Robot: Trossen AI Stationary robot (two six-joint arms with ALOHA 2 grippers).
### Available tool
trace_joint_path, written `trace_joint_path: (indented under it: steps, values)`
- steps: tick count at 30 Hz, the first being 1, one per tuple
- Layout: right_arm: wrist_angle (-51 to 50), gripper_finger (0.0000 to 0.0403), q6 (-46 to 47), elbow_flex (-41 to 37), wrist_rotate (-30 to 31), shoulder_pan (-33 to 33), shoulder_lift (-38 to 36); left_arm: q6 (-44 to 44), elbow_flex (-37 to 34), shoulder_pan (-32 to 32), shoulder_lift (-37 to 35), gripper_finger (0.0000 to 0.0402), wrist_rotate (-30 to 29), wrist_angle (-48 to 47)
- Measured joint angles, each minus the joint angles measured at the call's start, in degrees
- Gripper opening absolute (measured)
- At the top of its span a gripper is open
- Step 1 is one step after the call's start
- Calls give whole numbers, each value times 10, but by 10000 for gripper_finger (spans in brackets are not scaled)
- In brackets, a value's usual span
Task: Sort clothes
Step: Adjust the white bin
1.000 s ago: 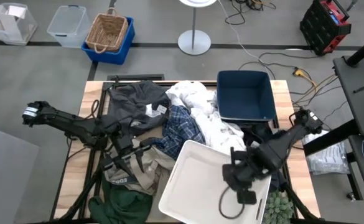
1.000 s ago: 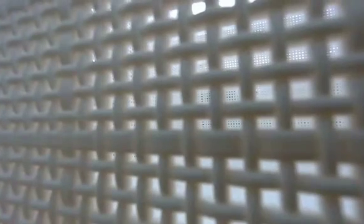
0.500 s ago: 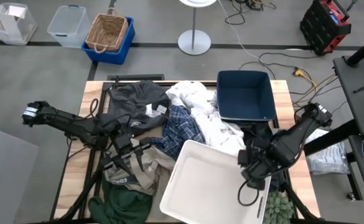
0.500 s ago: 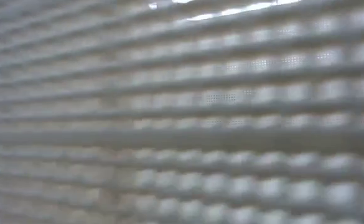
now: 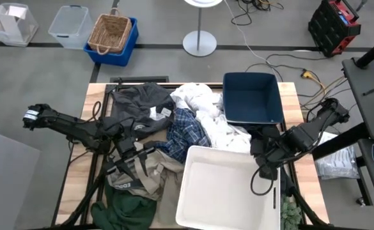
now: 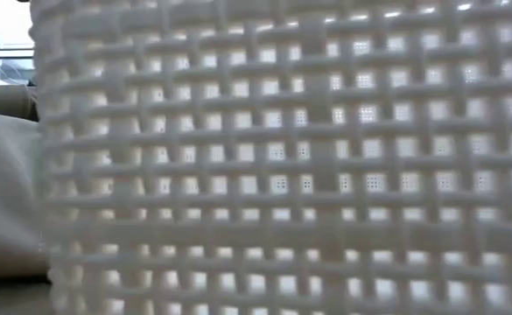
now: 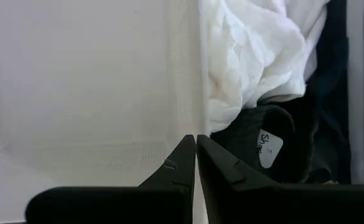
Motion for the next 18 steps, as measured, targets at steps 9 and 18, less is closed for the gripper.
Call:
trace_joint_path:
  steps: [9,18]
  values:
    - [81,13,-8,2,-44,7,-14,0,0,0,0,153,0,0]
    - [41,13,68,-19,-65,39,16,9,0,0,0,153,0,-3]
